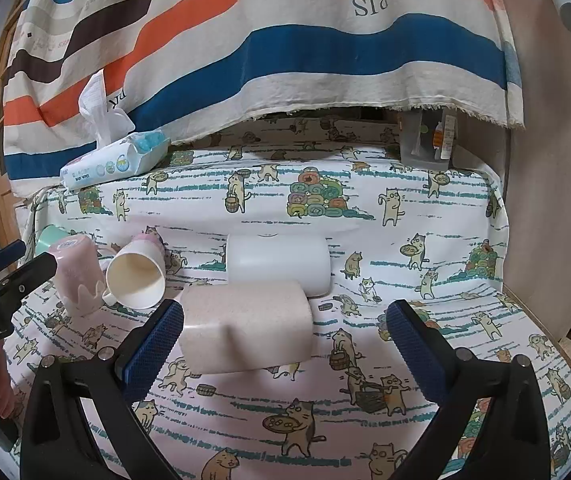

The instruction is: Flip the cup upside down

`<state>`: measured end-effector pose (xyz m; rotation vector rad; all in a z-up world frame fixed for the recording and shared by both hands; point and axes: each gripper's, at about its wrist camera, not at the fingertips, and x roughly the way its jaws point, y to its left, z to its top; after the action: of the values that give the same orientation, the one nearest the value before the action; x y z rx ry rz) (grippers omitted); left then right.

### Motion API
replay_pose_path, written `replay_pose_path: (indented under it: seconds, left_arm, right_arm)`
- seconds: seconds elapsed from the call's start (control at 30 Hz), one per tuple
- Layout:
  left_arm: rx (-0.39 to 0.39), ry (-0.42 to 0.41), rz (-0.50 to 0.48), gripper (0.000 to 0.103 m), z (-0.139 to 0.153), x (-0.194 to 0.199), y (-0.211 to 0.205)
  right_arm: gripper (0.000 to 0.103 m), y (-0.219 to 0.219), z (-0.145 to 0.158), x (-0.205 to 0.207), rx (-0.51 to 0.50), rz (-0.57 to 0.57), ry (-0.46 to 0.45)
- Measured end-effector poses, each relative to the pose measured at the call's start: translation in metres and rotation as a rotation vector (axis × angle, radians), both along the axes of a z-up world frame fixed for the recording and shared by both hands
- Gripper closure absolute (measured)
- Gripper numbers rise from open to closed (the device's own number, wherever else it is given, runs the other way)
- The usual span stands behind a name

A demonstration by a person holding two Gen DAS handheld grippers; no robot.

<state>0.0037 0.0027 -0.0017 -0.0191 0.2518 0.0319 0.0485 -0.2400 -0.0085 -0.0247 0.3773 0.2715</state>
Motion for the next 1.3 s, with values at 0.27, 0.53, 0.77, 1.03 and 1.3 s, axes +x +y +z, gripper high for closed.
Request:
replay_pose_path:
  seconds: [0.27,0.53,0.77,1.03,1.3]
  left_arm:
    - [0.000,-0.002,0.001,0.000,0.0001,-0.0003,0.0006]
    - [0.000,-0.001,0.002,0.000,0.0003,0.0003,0.0007]
    - [0.005,-0.005,0.002,0.000,0.0004,0.0003,0.0014]
    - [0.006,0.000,0.005,0.000,0.0002,0.0001,0.0015]
    - [0.012,-0.006,0.002,0.000,0.0010,-0.0006,0.0025]
  right_arm:
    - [0.001,-0.0011,0.0001,0.0003,-0.001,0.001,-0.003]
    - [0.001,0.0001,-0.0009,0.0003,-0.003,-0.001,-0.002]
    - [0.001,0.0000,-0.0012,0.0004,-0.004,0.001,-0.003]
    - [0.001,0.0002,-0.0021,0.0010,-0.007,-0.003,0.002]
    - [0.001,-0.0001,-0.0024,0.0015,-0.010,-0.003,-0.002]
